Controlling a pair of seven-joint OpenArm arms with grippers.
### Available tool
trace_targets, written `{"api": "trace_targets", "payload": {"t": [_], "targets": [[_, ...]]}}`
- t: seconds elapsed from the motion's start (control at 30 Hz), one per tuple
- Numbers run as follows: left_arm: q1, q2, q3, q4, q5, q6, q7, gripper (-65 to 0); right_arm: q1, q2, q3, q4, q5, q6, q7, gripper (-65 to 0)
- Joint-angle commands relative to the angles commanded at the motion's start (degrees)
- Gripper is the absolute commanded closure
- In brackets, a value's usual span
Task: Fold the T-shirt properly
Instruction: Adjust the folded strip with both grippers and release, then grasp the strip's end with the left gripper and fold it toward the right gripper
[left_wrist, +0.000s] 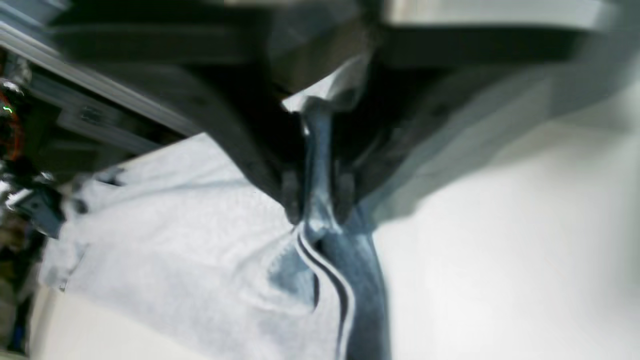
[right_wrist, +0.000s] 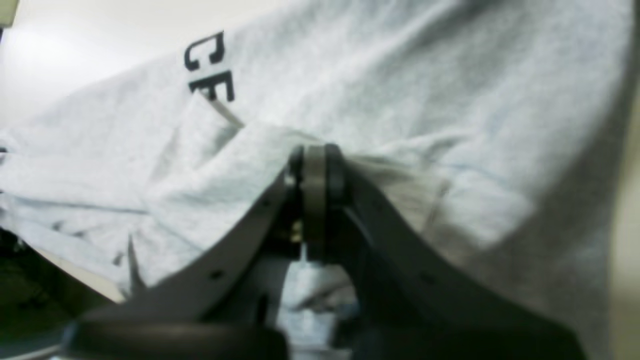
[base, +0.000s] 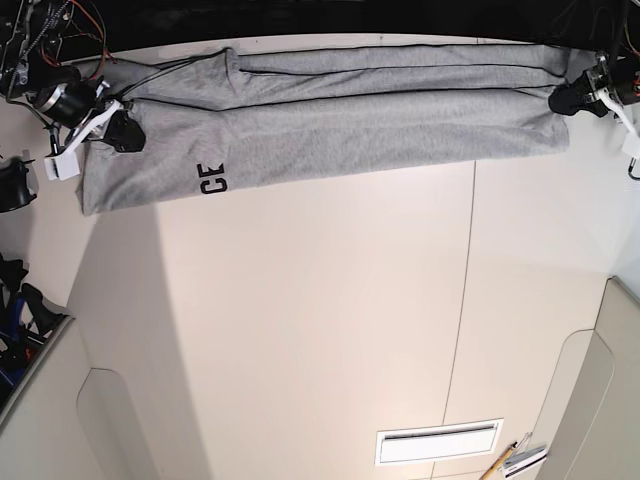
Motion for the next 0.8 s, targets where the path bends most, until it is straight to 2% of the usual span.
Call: {"api": "trace_targets", "payload": {"t": [0.13, 0.27, 0.4, 0.57, 0.63, 0.67, 0.73, 0.8], "targets": [[-1.79, 0.66, 0.0, 0.0, 5.31, 0.0, -0.39, 0.0, 0.02, 0.0, 0.0, 0.02, 0.26, 0.0, -0.02, 0.0], [-3.15, 0.63, -0.02, 0.04, 6.34, 0.0, 0.02, 0.0, 0.04, 0.0, 0.0, 0.48, 3.37, 0.0, -0.28, 0.0], [-3.98, -1.38, -0.26, 0.33, 6.47, 0.0, 0.15, 0.0, 1.01, 0.02, 0.02, 2.27, 3.48, 0.02, -2.97, 0.0], [-7.19, -4.24, -0.57, 0.33, 9.25, 0.0, -0.5, 0.0, 2.23, 0.02, 0.11, 5.07, 4.76, 0.02, -3.61, 0.0], [-8.81, -5.84, -0.57, 0.33, 11.82, 0.0, -1.18, 0.0, 2.43, -0.02, 0.11, 6.01, 5.46, 0.02, -4.28, 0.0], [-9.57, -6.67, -0.57, 0.33, 12.94, 0.0, -1.79, 0.0, 2.54, -0.02, 0.13, 6.34, 5.46, 0.0, -4.35, -0.8], [-10.71, -8.22, -0.57, 0.39, 14.75, 0.0, -3.02, 0.0, 2.69, -0.02, 0.13, 6.6, 5.38, 0.02, -4.35, -7.9], [-10.91, -9.35, -0.57, 1.62, 14.84, 0.0, -2.95, 0.0, 2.69, -0.02, 0.11, 6.6, 5.16, 0.02, -4.33, -11.4]]}}
